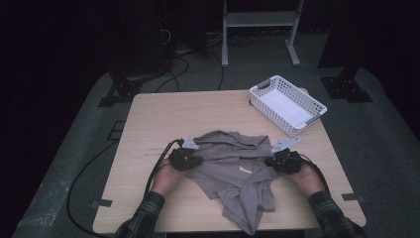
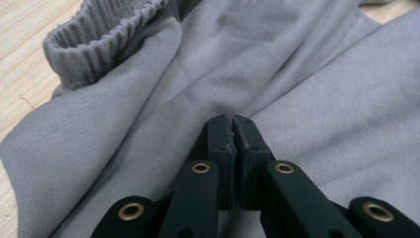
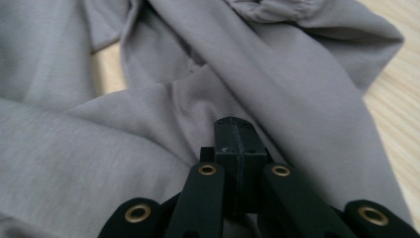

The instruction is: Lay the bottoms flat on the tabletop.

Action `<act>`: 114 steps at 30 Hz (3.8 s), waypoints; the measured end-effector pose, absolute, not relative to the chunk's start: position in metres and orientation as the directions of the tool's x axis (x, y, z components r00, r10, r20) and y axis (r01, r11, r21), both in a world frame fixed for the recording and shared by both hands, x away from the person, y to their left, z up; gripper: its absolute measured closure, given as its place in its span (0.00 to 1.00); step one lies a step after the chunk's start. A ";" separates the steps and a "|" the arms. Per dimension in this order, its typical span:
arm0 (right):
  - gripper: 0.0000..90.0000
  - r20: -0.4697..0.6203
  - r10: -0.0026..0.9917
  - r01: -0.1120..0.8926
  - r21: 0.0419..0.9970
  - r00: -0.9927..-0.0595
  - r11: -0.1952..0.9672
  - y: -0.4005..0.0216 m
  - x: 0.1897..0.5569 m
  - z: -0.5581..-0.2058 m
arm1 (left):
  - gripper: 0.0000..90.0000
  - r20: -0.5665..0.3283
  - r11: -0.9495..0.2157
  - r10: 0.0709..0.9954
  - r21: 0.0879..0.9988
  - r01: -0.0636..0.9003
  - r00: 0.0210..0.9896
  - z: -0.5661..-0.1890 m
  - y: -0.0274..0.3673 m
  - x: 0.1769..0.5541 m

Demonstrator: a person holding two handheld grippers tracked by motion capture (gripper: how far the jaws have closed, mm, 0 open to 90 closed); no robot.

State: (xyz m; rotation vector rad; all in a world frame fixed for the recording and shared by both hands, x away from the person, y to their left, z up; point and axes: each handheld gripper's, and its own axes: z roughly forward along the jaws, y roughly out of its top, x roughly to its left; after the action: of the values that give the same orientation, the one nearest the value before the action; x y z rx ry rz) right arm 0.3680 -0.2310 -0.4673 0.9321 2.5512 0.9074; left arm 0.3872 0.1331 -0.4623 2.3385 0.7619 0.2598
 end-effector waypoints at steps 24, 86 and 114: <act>0.89 0.033 0.470 0.371 0.662 -0.882 0.651 -0.213 0.296 -0.451 | 0.91 -0.018 -0.673 0.491 0.628 0.392 0.871 -0.447 0.142 0.344; 0.77 -0.009 0.577 0.421 0.674 -0.817 0.607 -0.213 0.360 -0.460 | 0.83 0.054 -0.487 0.772 0.692 0.534 0.634 -0.437 0.164 0.482; 0.99 0.003 0.586 0.421 0.699 -0.810 0.579 -0.156 0.413 -0.452 | 0.97 0.006 -0.514 0.707 0.691 0.508 0.707 -0.468 0.168 0.435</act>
State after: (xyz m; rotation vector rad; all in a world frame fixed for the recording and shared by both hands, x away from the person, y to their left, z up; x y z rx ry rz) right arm 0.4135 -0.1557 -0.4520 0.8376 2.5821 1.0531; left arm 0.4349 0.1678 -0.4681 2.2297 0.9207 0.3772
